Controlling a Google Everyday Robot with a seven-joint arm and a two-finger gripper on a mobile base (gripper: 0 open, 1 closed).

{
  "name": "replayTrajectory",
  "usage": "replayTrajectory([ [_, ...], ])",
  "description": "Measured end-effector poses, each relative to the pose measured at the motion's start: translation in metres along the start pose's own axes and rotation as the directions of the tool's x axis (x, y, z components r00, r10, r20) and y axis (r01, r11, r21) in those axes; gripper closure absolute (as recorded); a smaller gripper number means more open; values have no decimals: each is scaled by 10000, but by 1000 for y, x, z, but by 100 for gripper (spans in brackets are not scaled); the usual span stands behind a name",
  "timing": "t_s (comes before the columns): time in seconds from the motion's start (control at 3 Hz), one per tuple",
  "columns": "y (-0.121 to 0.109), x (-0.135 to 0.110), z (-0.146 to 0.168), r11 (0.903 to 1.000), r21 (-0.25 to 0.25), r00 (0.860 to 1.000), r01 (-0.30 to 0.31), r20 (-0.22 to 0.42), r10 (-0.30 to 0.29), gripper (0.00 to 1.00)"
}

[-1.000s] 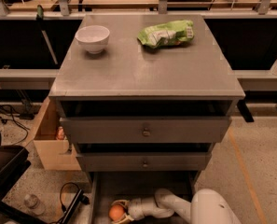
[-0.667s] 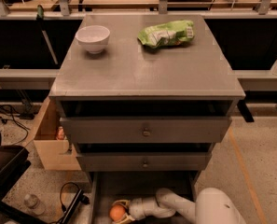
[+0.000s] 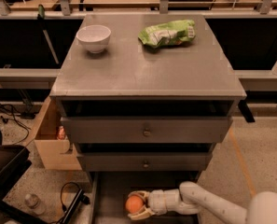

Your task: Pick orange from bottom drawer and place on counter

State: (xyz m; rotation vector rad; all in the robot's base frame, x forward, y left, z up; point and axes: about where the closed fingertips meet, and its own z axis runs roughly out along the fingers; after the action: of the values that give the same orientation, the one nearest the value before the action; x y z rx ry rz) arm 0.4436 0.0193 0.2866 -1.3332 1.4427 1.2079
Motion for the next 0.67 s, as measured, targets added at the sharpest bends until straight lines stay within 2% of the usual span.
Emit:
replayTrajectory([
  [0.33, 18, -53, -56, 9961, 779, 9990, -422, 177, 409, 100],
  [0.67, 32, -112, -107, 9823, 1648, 9960, -888, 249, 858, 100],
])
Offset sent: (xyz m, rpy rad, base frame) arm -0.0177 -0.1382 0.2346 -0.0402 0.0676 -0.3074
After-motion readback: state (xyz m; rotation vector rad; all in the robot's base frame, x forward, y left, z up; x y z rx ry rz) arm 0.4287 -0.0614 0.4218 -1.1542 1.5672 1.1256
